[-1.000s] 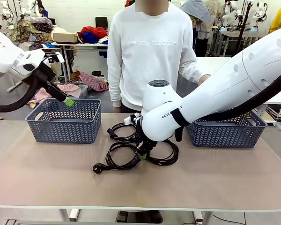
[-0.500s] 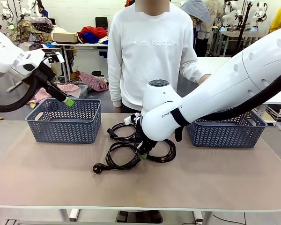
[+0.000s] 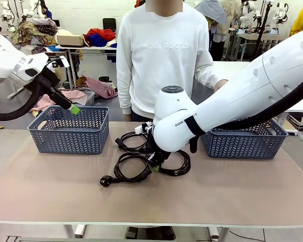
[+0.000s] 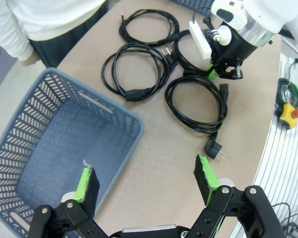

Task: Organize the cables according to human instructions.
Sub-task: Pick up a bundle of cables and place it in the basket indicated by the human.

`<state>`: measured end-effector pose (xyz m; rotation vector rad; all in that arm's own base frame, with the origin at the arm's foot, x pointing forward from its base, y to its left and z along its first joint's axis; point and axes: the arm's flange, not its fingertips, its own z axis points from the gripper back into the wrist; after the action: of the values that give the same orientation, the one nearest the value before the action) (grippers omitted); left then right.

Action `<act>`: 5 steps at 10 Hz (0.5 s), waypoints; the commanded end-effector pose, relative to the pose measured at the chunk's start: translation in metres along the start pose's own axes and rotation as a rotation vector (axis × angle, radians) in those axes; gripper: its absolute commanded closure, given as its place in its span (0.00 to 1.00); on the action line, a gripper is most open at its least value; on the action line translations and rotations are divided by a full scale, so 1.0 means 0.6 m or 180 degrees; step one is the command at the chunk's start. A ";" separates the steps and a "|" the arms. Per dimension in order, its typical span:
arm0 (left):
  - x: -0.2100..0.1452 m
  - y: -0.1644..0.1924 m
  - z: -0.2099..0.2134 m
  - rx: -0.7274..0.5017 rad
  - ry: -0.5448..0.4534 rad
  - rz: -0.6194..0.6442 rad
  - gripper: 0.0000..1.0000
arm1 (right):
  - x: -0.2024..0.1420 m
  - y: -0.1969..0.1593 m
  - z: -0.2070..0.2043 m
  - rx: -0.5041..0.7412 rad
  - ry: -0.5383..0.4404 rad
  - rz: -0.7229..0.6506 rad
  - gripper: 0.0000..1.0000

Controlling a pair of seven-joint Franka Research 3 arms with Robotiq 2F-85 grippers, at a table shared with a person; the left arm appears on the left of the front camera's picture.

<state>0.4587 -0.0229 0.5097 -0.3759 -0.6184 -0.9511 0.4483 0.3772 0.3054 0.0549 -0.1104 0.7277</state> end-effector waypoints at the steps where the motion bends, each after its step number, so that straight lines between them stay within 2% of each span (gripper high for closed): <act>1: -0.003 0.001 0.000 -0.0045 -0.0101 -0.0037 0.00 | -0.037 0.011 0.014 0.0092 0.0055 -0.0061 1.00; 5: -0.003 0.001 0.000 -0.0045 -0.0101 -0.0037 0.00 | -0.069 0.019 0.075 0.0132 0.0045 0.0121 1.00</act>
<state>0.4587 -0.0228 0.5098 -0.3758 -0.6186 -0.9510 0.4122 0.3669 0.3310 0.0673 -0.0919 0.7312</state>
